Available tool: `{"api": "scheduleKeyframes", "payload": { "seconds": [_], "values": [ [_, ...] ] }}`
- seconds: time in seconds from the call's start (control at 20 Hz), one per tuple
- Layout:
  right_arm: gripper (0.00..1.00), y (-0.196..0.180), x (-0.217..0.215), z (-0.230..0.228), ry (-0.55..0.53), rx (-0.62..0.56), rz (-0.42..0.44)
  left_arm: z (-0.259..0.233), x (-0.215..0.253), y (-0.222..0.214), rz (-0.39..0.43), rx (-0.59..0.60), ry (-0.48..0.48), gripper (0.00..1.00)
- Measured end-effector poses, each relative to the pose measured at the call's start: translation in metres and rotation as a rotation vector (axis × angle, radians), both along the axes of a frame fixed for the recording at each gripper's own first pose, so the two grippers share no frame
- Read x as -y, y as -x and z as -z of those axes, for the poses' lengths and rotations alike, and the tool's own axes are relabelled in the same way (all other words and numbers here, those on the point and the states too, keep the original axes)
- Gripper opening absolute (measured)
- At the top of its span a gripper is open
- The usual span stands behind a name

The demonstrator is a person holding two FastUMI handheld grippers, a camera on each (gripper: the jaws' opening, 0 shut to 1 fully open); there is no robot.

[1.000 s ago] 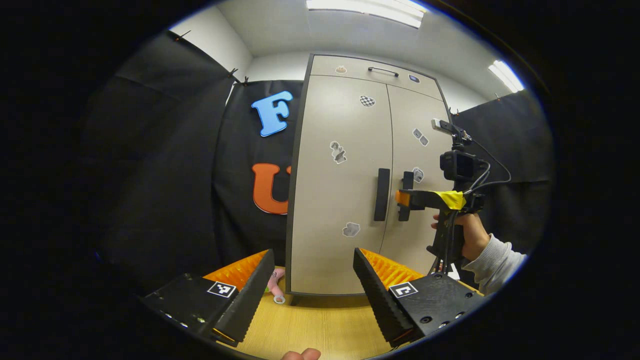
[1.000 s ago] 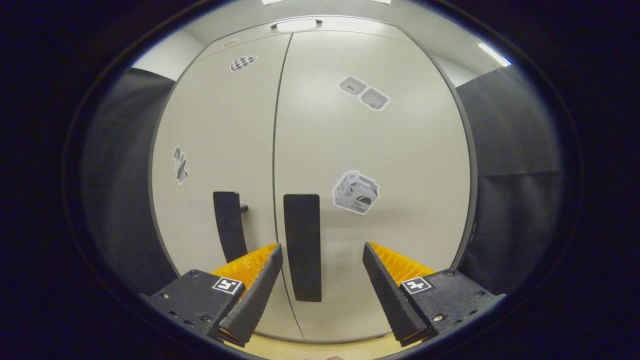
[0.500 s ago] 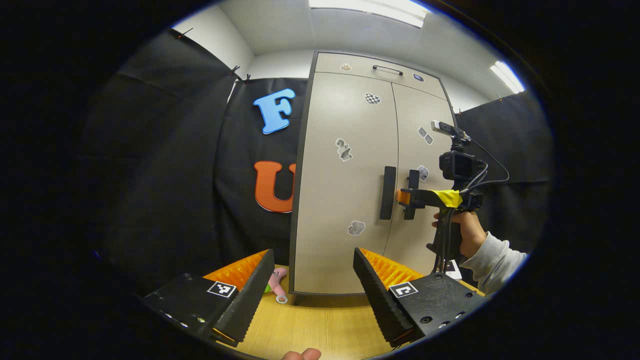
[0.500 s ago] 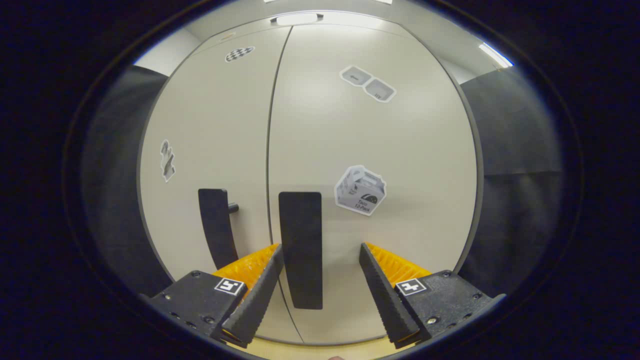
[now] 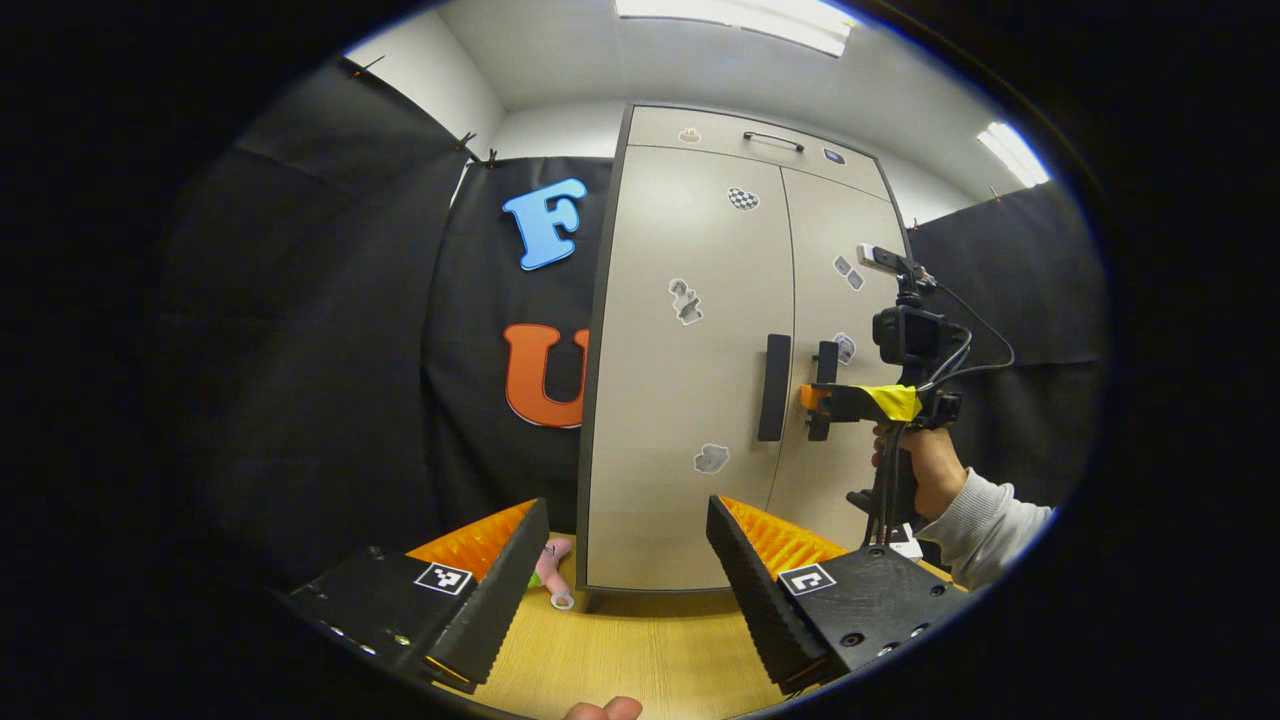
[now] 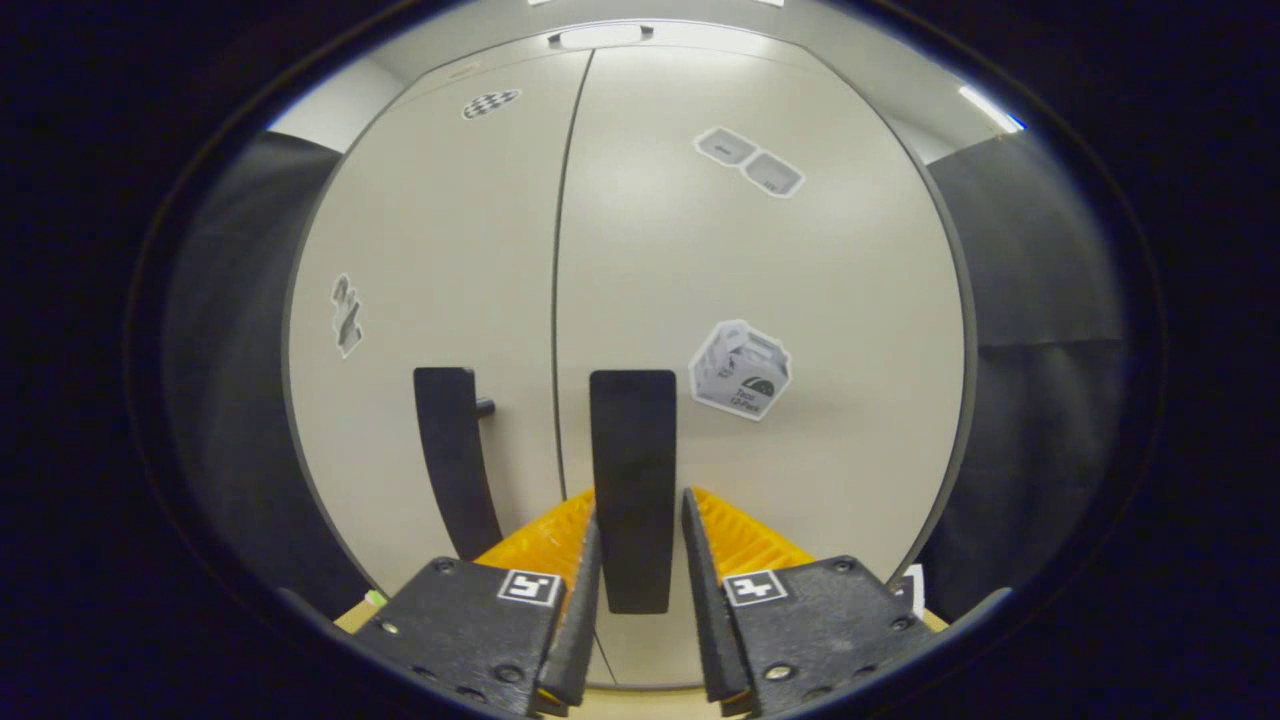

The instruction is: Open the right door of the double-door shoe cabinet with the right hand, and open the left door with the left hand.

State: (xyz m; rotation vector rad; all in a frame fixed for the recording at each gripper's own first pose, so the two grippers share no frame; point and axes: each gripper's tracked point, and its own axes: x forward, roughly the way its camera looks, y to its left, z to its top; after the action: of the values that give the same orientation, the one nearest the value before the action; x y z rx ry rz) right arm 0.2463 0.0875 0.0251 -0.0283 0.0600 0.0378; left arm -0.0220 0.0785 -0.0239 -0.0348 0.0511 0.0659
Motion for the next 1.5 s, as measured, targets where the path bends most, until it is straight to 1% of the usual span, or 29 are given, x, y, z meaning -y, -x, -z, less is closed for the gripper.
{"api": "scheduleKeyframes", "payload": {
  "seconds": [0.05, 0.1, 0.15, 0.2, 0.25, 0.4, 0.5, 0.65, 0.7, 0.8, 1.2, 1.35, 1.5],
  "values": [
    [0.30, 0.000, 0.000, 0.000, -0.002, 0.004, -0.006, 0.000, -0.001, 0.000, -0.001, 0.000, 0.001, 0.95],
    [0.28, 0.001, 0.000, 0.000, -0.035, 0.002, -0.017, 0.000, -0.001, -0.001, -0.001, 0.002, 0.003, 0.95],
    [0.18, 0.002, -0.001, -0.001, -0.057, 0.002, -0.028, -0.001, -0.002, -0.001, -0.001, 0.004, 0.006, 0.95],
    [0.14, 0.001, -0.001, -0.001, -0.061, 0.002, -0.034, 0.000, -0.003, -0.001, -0.002, 0.003, 0.007, 0.95],
    [0.09, 0.001, 0.000, -0.001, -0.046, 0.001, -0.034, 0.000, -0.003, -0.001, -0.001, 0.001, 0.009, 0.95],
    [0.07, 0.005, 0.000, 0.000, -0.042, -0.008, -0.039, 0.002, -0.001, -0.003, 0.003, -0.002, 0.010, 0.95],
    [0.07, 0.017, 0.001, 0.001, -0.027, -0.012, -0.065, 0.001, 0.000, -0.005, 0.002, -0.001, 0.003, 0.95],
    [0.07, 0.047, 0.008, -0.002, -0.017, -0.006, -0.107, -0.001, 0.003, -0.003, -0.002, 0.000, -0.004, 0.95],
    [0.07, 0.058, 0.011, 0.000, -0.031, -0.012, -0.125, -0.003, 0.005, -0.001, 0.000, 0.002, -0.005, 0.95],
    [0.07, 0.083, 0.025, 0.000, -0.034, -0.022, -0.147, -0.004, 0.011, 0.000, 0.006, 0.005, -0.010, 0.95],
    [0.07, 0.141, 0.073, -0.002, -0.011, -0.024, -0.165, -0.008, 0.048, 0.000, 0.041, 0.015, -0.052, 0.95],
    [0.07, 0.157, 0.091, -0.002, 0.007, -0.030, -0.167, -0.010, 0.059, -0.001, 0.047, 0.022, -0.054, 0.95],
    [0.07, 0.170, 0.113, -0.003, 0.024, -0.030, -0.149, -0.011, 0.071, -0.003, 0.057, 0.026, -0.054, 0.95]
  ]
}}
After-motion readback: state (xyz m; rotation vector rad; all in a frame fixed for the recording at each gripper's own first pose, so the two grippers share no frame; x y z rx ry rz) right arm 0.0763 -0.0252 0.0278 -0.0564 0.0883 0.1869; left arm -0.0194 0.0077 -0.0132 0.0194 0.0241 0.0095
